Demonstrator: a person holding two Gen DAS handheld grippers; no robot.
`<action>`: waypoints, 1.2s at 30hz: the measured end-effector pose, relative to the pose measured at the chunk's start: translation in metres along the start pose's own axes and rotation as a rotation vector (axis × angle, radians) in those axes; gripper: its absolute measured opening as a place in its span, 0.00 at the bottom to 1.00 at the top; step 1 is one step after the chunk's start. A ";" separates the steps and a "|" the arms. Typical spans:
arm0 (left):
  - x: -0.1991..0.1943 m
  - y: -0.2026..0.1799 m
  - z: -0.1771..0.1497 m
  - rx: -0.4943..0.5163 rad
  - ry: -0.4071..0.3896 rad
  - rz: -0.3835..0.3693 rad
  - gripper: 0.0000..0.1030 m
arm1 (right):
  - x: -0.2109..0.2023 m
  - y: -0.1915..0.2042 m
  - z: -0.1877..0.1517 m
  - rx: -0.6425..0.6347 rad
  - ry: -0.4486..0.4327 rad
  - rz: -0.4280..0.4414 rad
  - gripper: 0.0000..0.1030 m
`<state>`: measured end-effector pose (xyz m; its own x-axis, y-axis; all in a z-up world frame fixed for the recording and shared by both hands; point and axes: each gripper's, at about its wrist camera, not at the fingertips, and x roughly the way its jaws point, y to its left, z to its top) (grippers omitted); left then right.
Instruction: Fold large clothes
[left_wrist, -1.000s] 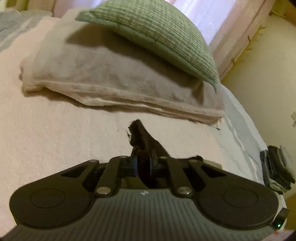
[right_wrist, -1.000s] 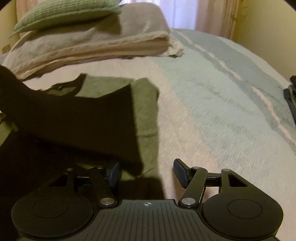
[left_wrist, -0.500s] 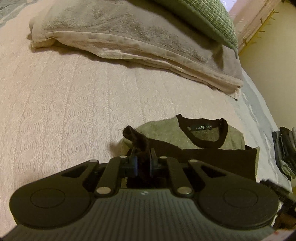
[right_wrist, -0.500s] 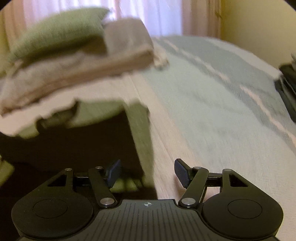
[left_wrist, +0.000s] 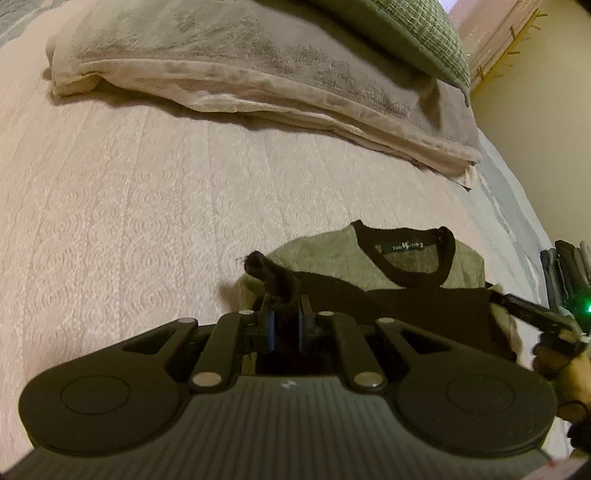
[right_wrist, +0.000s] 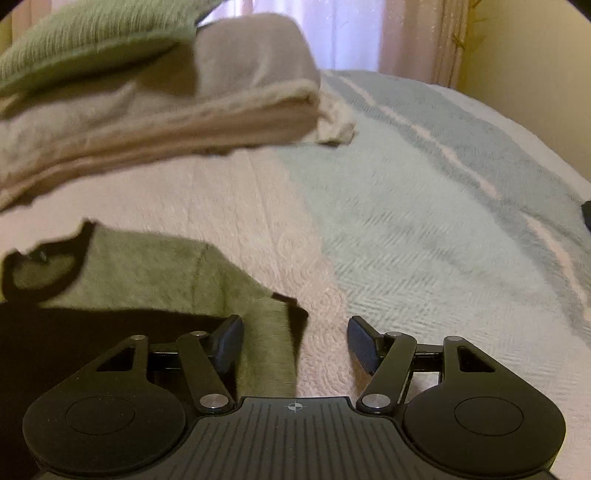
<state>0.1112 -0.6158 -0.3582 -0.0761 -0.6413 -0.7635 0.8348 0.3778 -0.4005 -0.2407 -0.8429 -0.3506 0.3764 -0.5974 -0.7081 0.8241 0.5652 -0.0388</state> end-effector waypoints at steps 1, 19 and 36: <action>-0.001 0.001 -0.001 -0.002 -0.001 -0.002 0.07 | -0.012 0.001 0.000 0.002 -0.018 -0.005 0.59; -0.007 -0.032 0.023 0.112 -0.049 0.033 0.07 | -0.039 0.121 -0.043 -0.125 0.089 0.459 0.59; -0.013 -0.038 0.028 0.268 -0.041 0.025 0.07 | -0.030 0.100 0.009 -0.394 -0.035 0.425 0.59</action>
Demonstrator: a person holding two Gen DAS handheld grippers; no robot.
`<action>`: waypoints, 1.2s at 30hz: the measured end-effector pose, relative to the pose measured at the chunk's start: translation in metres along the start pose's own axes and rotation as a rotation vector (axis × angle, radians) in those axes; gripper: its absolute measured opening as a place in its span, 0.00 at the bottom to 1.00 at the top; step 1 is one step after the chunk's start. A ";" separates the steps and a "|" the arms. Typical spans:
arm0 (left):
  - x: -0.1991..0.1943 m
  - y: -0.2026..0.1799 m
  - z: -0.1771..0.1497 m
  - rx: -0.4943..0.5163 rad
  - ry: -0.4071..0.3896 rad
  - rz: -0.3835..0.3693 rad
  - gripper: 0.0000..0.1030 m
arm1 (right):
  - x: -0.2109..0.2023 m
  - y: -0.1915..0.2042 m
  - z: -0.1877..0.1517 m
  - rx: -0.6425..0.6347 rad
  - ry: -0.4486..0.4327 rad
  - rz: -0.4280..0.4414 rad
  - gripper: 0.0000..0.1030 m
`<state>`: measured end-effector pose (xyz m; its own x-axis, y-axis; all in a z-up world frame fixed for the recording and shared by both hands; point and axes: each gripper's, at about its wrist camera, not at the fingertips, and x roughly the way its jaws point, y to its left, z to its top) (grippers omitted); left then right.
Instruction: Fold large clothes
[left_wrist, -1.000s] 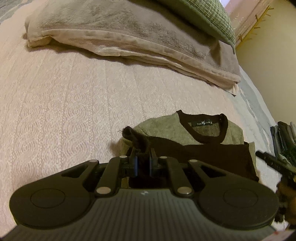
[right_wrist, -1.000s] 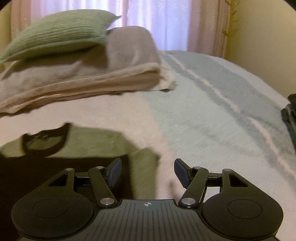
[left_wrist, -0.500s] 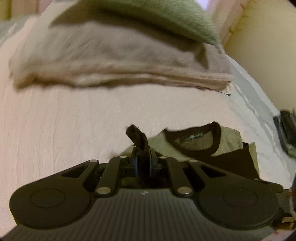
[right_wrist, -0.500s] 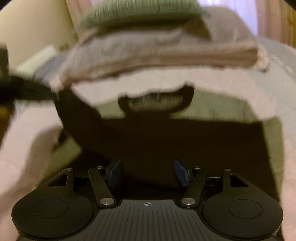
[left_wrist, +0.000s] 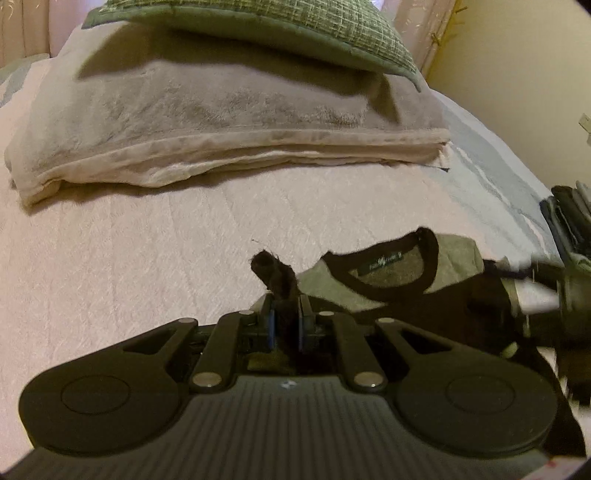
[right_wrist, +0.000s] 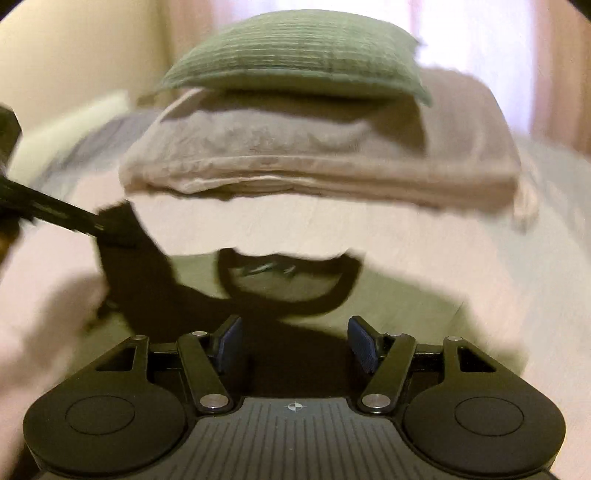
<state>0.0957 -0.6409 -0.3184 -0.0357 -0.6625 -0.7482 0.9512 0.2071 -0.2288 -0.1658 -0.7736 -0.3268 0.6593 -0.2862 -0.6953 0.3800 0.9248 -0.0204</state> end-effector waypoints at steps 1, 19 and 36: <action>0.000 0.003 -0.005 -0.008 0.005 0.000 0.07 | 0.005 -0.006 0.000 -0.058 0.029 0.007 0.59; 0.044 0.029 -0.012 -0.122 0.040 -0.007 0.08 | 0.041 -0.028 -0.013 -0.160 0.129 -0.033 0.18; 0.029 -0.029 0.007 0.049 -0.004 0.170 0.10 | -0.023 -0.013 -0.016 0.112 -0.017 -0.053 0.42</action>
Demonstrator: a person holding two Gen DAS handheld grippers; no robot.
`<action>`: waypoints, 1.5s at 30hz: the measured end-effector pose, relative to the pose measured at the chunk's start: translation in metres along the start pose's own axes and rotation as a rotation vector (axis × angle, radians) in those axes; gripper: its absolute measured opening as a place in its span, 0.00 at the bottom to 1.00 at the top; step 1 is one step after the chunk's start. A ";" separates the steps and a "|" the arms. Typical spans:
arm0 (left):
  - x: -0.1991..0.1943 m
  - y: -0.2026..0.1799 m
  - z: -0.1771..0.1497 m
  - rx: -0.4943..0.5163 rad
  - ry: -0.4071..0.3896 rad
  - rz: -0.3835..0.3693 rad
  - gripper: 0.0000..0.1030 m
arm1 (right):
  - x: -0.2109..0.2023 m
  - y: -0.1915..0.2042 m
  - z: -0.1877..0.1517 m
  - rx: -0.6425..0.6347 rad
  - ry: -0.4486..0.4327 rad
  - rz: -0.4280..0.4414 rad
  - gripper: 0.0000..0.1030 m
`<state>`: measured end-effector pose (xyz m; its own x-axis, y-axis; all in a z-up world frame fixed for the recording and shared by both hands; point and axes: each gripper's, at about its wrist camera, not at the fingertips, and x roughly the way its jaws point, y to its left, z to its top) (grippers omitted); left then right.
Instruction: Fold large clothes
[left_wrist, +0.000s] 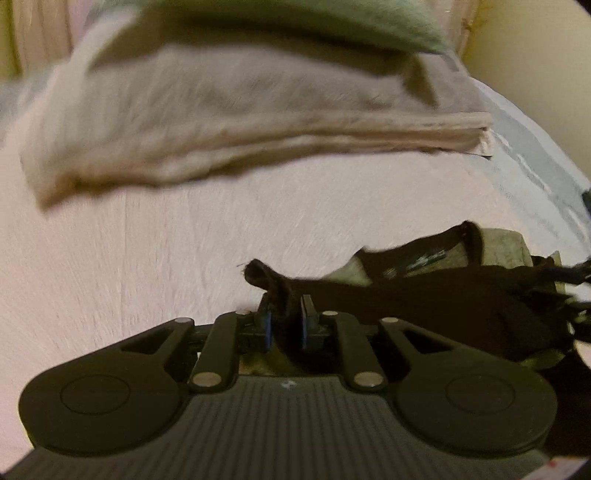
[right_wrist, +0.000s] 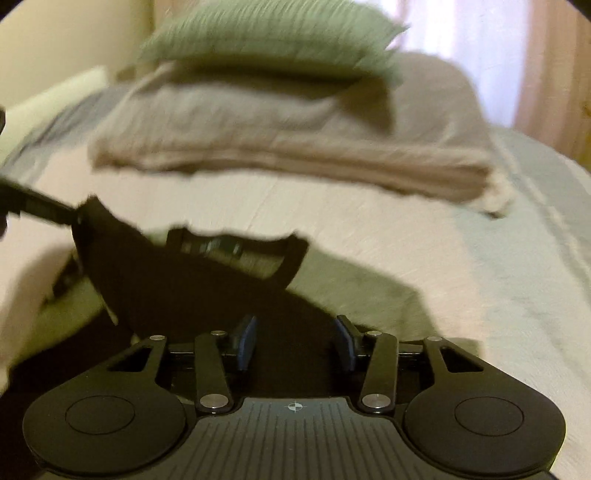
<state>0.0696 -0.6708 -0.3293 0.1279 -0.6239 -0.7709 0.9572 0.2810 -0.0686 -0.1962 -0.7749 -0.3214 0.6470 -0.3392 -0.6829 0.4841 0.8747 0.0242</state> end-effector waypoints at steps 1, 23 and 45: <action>-0.008 -0.019 0.001 0.075 -0.038 0.029 0.10 | -0.009 -0.002 -0.002 0.017 -0.006 -0.006 0.42; 0.030 -0.036 -0.019 -0.095 0.078 -0.161 0.34 | -0.066 -0.023 -0.067 0.215 0.073 -0.077 0.43; 0.018 -0.046 -0.054 0.023 0.078 -0.178 0.38 | -0.046 0.021 -0.034 0.169 0.037 0.005 0.43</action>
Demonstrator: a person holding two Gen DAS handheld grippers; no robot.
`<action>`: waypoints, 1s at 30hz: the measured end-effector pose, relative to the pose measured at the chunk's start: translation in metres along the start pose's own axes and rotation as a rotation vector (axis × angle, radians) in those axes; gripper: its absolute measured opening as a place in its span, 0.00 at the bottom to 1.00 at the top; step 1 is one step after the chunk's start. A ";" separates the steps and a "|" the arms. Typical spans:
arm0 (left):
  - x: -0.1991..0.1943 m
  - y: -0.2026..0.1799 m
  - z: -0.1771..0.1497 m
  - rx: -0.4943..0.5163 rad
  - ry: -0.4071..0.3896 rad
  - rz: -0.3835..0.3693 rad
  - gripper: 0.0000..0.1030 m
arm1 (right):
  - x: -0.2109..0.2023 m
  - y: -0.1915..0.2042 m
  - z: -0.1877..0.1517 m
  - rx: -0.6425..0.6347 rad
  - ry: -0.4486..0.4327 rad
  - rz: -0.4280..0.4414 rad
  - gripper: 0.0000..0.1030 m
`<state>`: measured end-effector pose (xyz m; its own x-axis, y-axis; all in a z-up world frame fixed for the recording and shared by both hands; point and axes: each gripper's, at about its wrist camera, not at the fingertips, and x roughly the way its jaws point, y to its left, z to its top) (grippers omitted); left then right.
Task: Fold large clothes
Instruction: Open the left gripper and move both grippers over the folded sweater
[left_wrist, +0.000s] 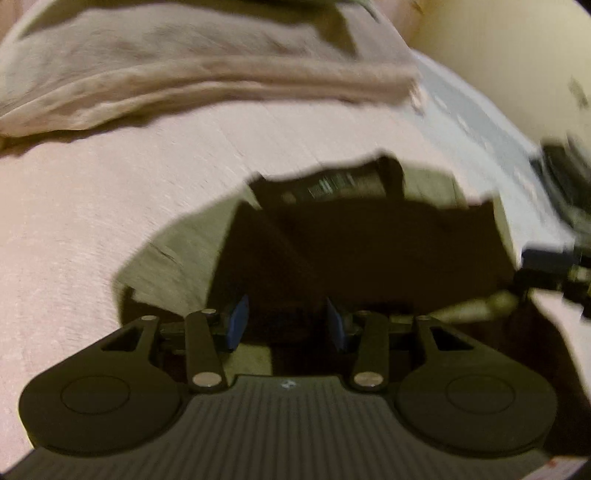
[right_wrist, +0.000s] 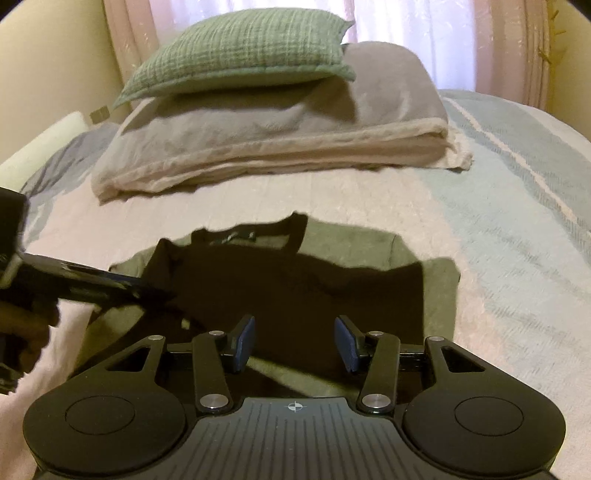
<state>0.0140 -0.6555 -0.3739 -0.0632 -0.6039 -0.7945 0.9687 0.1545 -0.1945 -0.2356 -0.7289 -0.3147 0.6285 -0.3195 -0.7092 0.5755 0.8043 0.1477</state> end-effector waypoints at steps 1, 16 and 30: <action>-0.002 -0.004 -0.003 0.022 -0.003 0.006 0.38 | 0.000 0.000 -0.002 0.001 0.008 -0.001 0.43; -0.074 -0.020 -0.046 -0.001 -0.034 -0.003 0.38 | -0.001 0.038 0.024 0.000 -0.027 0.075 0.43; -0.118 0.016 -0.083 -0.110 -0.058 0.081 0.41 | 0.066 0.108 0.041 -0.120 0.024 0.238 0.43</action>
<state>0.0171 -0.5167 -0.3310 0.0312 -0.6298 -0.7761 0.9377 0.2874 -0.1955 -0.1102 -0.6838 -0.3172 0.7251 -0.1033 -0.6808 0.3461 0.9094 0.2307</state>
